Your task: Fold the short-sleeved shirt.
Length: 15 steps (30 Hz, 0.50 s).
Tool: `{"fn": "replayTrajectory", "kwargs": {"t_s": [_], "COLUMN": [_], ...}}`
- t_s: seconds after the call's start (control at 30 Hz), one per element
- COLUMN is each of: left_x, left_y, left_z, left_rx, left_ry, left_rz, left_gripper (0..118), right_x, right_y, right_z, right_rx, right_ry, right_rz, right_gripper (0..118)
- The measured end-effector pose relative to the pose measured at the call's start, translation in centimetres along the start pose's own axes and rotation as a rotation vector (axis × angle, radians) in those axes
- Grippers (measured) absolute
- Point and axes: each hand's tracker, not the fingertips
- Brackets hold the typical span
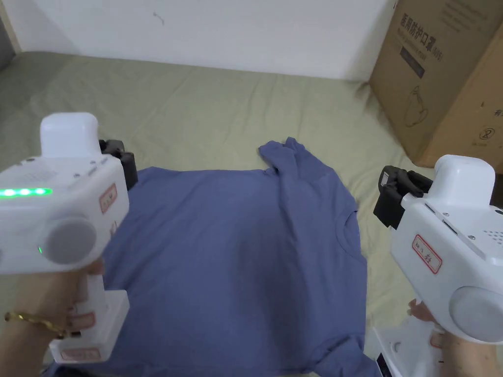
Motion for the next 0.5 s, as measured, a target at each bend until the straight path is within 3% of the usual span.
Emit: {"fn": "replayTrajectory", "kwargs": {"t_s": [0.03, 0.07, 0.1, 0.2, 0.23, 0.37, 0.5], "left_x": [-0.6, -1.3, -1.6, -3.4, -3.7, -6.3, -8.4], "left_y": [1.0, 2.0, 2.9, 5.2, 5.6, 6.7, 5.5], "left_z": [-1.2, -2.6, -3.6, -8.3, -9.6, -16.7, -24.9], "left_rx": [-0.044, -0.082, -0.119, -0.216, -0.247, -0.427, -0.536], "left_ry": [-0.003, -0.003, 0.01, 0.033, 0.041, 0.082, 0.136], "left_rz": [0.006, 0.008, -0.008, -0.038, -0.023, 0.068, -0.004], "left_gripper": [0, 8, 37, 107, 115, 116, 116], "right_x": [0.1, 0.3, 0.4, 0.2, 0.2, 0.3, 0.4], "right_y": [0.1, 0.1, 0.2, 0.3, 0.3, -0.1, -1.1], "right_z": [-0.2, -0.4, -0.6, -1.4, -1.8, -4.0, -7.0], "right_rx": [-0.005, -0.008, -0.011, -0.03, -0.039, -0.088, -0.155], "right_ry": [0.003, 0.005, 0.004, 0.0, 0.0, -0.011, -0.025], "right_rz": [0.002, 0.003, 0.003, 0.001, -0.003, -0.024, -0.022], "right_gripper": [0, 0, 0, 0, 0, 0, 0]}}
